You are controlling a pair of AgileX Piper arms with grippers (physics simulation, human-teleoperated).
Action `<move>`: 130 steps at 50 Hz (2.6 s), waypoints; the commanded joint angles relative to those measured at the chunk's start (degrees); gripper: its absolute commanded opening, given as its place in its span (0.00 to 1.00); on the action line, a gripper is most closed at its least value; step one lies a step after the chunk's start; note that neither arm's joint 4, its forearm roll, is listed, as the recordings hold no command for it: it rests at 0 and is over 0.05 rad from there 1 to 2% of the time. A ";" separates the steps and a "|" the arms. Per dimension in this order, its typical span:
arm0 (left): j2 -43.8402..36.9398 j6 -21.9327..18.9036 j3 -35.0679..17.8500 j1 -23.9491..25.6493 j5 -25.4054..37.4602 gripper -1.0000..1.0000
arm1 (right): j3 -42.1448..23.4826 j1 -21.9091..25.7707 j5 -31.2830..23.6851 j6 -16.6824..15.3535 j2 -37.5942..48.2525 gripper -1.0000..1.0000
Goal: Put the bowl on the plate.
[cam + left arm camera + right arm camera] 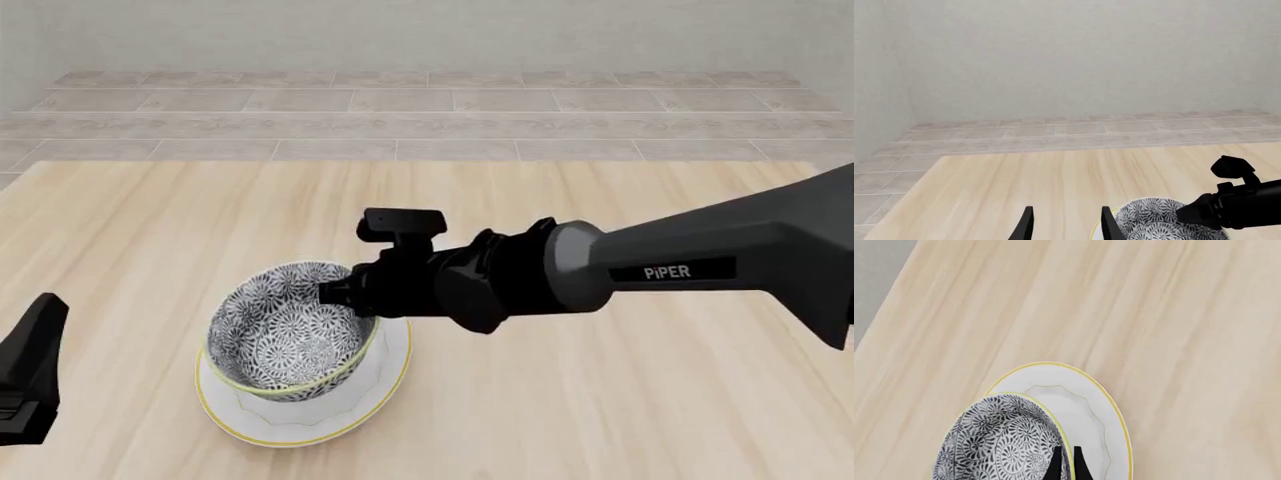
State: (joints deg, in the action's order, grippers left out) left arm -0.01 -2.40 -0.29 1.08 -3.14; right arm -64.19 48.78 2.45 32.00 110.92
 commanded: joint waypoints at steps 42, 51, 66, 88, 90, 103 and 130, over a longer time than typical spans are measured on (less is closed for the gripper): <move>0.00 -0.41 0.01 0.13 -0.14 1.00 | 0.80 1.12 1.67 2.06 0.58 0.00; 0.00 -0.41 0.01 0.13 -0.17 1.00 | 0.77 0.96 1.66 2.01 0.64 0.00; 0.00 -0.42 0.01 0.16 -0.22 1.00 | 1.18 1.09 2.20 2.70 1.09 0.00; 0.00 -0.58 0.02 0.21 -0.31 1.00 | 1.14 1.06 2.56 2.87 1.84 0.00; 0.00 -0.60 0.02 0.22 -0.31 1.00 | 1.25 1.16 2.61 2.97 1.76 0.00; 0.00 -0.59 0.02 0.20 -0.33 1.00 | 1.42 1.47 2.89 3.05 1.90 1.00; 0.00 -0.60 0.01 0.40 -0.22 1.00 | 2.01 1.89 1.09 1.84 -1.44 1.00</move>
State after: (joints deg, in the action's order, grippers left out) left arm -0.01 -3.00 -0.27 1.38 -3.41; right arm -62.42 50.44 4.59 34.52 111.37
